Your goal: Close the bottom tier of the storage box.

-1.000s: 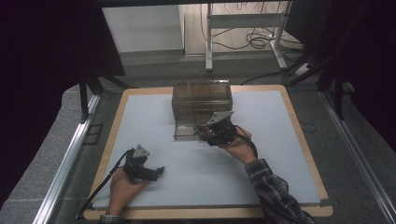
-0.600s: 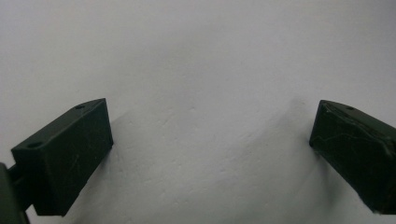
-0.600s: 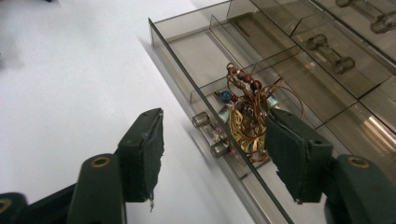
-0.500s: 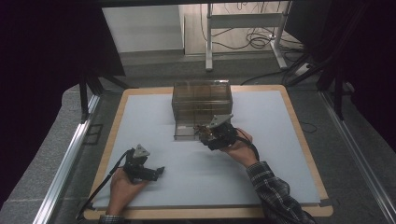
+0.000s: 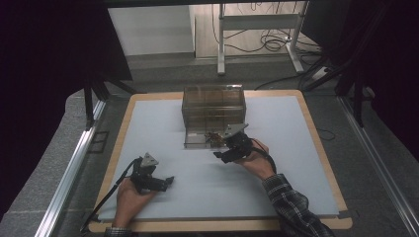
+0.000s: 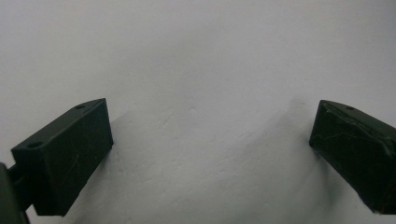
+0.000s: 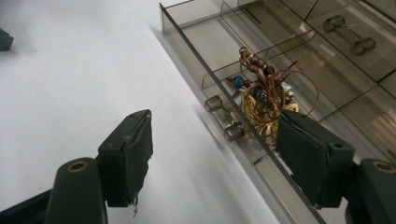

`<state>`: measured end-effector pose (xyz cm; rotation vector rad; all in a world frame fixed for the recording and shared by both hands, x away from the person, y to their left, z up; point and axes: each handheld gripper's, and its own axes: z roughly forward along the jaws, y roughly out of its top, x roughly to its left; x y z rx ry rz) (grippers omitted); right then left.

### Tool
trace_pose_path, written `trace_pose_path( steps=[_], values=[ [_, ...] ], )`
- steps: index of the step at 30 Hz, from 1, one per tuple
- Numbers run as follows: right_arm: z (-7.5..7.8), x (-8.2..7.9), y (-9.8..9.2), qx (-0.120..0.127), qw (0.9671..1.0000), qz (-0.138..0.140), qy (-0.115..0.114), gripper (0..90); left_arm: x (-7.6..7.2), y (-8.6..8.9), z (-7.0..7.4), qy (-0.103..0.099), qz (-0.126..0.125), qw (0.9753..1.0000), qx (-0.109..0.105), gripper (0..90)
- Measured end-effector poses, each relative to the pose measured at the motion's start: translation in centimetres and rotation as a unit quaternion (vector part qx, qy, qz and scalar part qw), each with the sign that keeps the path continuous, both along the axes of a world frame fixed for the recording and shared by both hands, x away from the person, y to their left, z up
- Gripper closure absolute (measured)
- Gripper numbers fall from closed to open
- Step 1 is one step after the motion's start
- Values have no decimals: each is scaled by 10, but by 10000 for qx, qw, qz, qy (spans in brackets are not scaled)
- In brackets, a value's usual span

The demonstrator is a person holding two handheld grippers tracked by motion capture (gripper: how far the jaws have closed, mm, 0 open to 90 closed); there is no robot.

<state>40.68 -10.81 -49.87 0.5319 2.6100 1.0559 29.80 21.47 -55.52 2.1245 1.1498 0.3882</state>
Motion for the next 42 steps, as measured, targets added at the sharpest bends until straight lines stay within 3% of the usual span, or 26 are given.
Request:
trace_pose_path(
  steps=[42],
  values=[
    [-19,1,0,-30,9990,15,451,257,0,0,0,0,2,10000,-6,0]
  ],
)
